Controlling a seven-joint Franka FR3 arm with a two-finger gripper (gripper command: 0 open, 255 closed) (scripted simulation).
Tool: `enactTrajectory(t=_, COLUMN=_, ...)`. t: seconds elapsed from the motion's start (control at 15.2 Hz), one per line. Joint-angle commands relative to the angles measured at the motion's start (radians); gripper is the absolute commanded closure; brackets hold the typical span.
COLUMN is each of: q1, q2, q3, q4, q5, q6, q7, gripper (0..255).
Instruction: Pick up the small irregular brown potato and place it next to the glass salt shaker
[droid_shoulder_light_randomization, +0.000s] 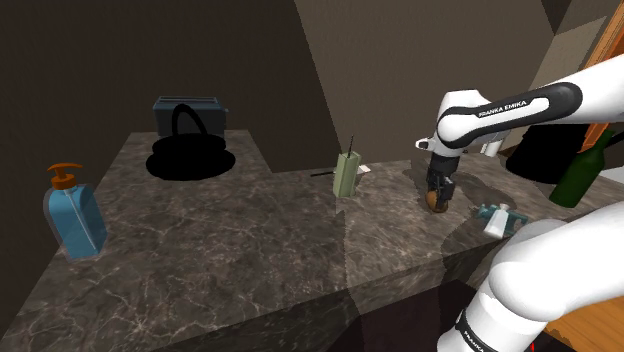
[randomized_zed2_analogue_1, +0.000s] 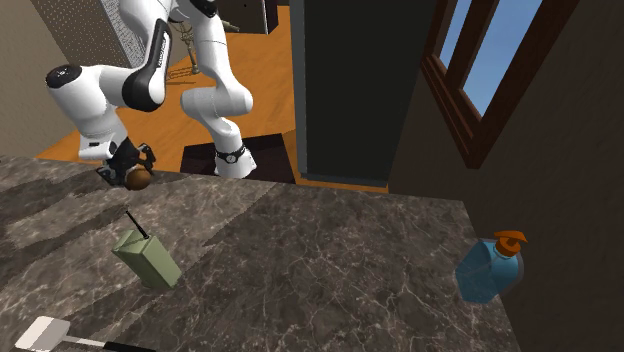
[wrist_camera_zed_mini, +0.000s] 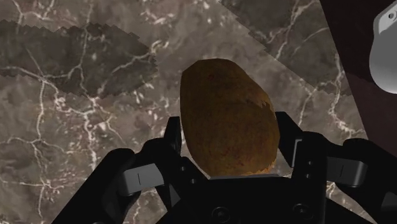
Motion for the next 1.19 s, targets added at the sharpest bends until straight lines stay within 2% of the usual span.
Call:
enactTrajectory(t=0.0, q1=0.002, q2=0.021, q3=-0.013, q4=-0.017, q5=-0.005, q6=0.038, q7=0.001, gripper=255)
enactTrajectory(t=0.46, q1=0.009, q2=0.093, q3=-0.052, q4=-0.067, q5=-0.02, q6=0.16, q7=0.004, gripper=255)
enactTrajectory(t=0.99, q1=0.008, q2=0.096, q3=-0.052, q4=-0.068, q5=-0.019, q6=0.164, q7=0.003, gripper=255)
enactTrajectory(t=1.06, q1=0.008, q2=0.094, q3=-0.051, q4=-0.07, q5=-0.019, q6=0.163, q7=0.005, gripper=0)
enactTrajectory(t=1.12, q1=0.008, q2=0.094, q3=-0.051, q4=-0.071, q5=-0.02, q6=0.164, q7=0.005, gripper=0)
